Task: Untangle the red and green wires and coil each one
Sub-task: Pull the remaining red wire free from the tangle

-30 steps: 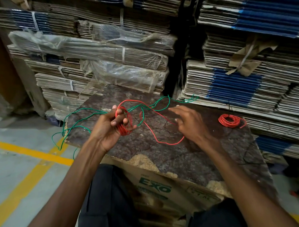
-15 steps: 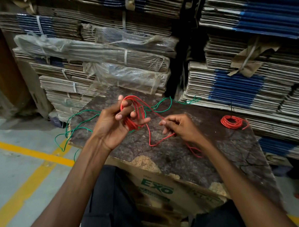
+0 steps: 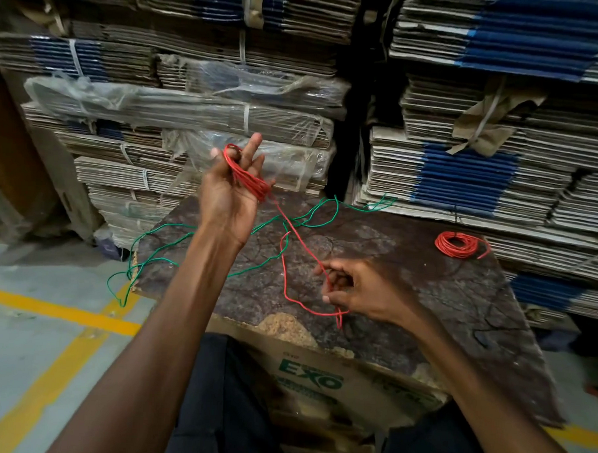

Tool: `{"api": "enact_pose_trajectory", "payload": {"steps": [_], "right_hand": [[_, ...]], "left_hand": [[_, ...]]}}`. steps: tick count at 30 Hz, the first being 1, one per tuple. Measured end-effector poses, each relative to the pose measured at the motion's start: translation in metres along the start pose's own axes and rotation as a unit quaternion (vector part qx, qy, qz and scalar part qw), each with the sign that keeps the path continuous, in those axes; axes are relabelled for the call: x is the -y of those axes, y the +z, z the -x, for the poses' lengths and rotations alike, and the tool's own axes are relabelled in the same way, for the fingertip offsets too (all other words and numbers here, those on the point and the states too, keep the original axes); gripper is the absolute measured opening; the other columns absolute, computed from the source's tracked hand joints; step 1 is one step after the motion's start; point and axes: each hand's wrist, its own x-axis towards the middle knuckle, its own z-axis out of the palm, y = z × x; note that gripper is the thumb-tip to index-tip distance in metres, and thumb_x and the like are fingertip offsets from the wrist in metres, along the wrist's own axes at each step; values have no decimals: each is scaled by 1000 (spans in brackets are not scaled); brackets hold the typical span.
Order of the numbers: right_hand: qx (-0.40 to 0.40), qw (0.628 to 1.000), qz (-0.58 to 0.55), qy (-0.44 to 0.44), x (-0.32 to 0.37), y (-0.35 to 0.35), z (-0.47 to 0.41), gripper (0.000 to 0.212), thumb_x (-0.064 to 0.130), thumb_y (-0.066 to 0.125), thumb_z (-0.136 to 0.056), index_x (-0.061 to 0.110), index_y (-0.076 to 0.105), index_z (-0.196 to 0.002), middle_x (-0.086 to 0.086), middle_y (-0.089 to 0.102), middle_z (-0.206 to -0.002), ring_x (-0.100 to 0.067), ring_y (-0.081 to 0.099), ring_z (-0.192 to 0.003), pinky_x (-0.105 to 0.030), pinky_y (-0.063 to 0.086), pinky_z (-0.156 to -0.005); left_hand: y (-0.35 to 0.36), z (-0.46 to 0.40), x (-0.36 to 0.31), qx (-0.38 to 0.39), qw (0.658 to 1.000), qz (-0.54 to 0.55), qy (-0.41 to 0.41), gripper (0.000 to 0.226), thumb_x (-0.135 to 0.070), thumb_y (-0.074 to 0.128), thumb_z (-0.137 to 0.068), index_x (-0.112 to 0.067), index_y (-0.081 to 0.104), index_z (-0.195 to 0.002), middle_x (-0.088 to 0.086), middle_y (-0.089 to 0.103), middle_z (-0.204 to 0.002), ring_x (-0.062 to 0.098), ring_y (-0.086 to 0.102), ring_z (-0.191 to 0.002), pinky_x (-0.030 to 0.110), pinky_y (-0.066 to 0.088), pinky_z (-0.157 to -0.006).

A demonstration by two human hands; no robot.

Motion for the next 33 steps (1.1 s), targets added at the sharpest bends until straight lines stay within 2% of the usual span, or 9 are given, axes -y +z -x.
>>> {"api": "enact_pose_trajectory", "payload": {"steps": [3, 7, 9, 13, 18, 22, 26, 30, 33], "right_hand": [[-41, 995, 87, -36, 4, -7, 5, 42, 4, 75, -75, 13, 65, -115, 4, 69, -89, -10, 61, -82, -25, 47, -81], [-81, 984, 156, -11, -10, -12, 2, 56, 16, 78, -68, 20, 63, -122, 5, 67, -109, -16, 61, -101, -38, 50, -90], [-103, 991, 85, 21, -16, -12, 2, 64, 15, 79, -71, 18, 58, -132, 1, 66, -119, -16, 63, -104, -37, 54, -91], [-184, 980, -64, 43, -14, -23, 1, 49, -6, 66, -85, 3, 55, -131, -2, 63, -117, 14, 61, -79, -9, 48, -75], [-292, 956, -3, 20, -7, -43, 4, 35, -3, 64, -86, 18, 68, -114, 2, 72, -99, -10, 68, -72, -26, 57, -70], [-321, 940, 110, 24, -2, -46, 15, 20, 12, 75, -81, 17, 77, -100, 8, 73, -85, 8, 60, -64, -4, 39, -62], [-320, 938, 132, 34, -2, -36, 29, 14, 20, 81, -76, 21, 78, -90, 15, 65, -65, 12, 54, -55, -6, 35, -53], [-257, 962, 83, 50, 5, -37, 43, 14, 17, 84, -73, 20, 76, -84, 6, 69, -67, 3, 55, -55, -22, 45, -58], [-171, 984, 1, 51, 17, -40, 59, 14, 10, 82, -74, 20, 72, -76, 5, 68, -63, -5, 56, -57, -23, 43, -59]], "left_hand": [[1, -1, 15, -25, 974, -210, 79, 35, -32, 28, -107, -18, 48, -81, 13, 65, -125, 12, 58, -80, 23, 45, -60], [-1, 3, 33, 79, 871, -465, 134, 42, -23, 27, -106, -12, 57, -80, 8, 65, -121, -4, 62, -99, 15, 42, -84], [2, 3, 33, 99, 858, -484, 141, 37, -24, 29, -105, -17, 55, -80, 9, 66, -120, 5, 63, -106, 18, 43, -88], [-5, -1, 30, 130, 800, -554, 190, 42, -23, 31, -105, 1, 65, -110, 10, 67, -119, 12, 61, -109, 28, 45, -95], [-6, -3, 21, 153, 724, -635, 221, 50, -35, 29, -103, -5, 63, -123, 16, 69, -105, 27, 64, -97, 41, 47, -90], [0, 3, 17, 181, 677, -664, 260, 52, -35, 28, -102, 1, 64, -113, 8, 70, -103, 25, 65, -102, 15, 30, -107], [8, 17, 17, 202, 643, -685, 278, 42, -26, 31, -103, 3, 61, -94, 15, 71, -111, 25, 64, -105, 42, 28, -117], [15, 31, 11, 201, 640, -681, 293, 39, -24, 33, -103, 1, 59, -91, 15, 70, -113, 30, 66, -101, 27, 30, -111], [24, 43, 5, 199, 637, -684, 296, 43, -27, 31, -103, 2, 60, -93, 17, 71, -99, 33, 65, -90, 50, 42, -102]]}}
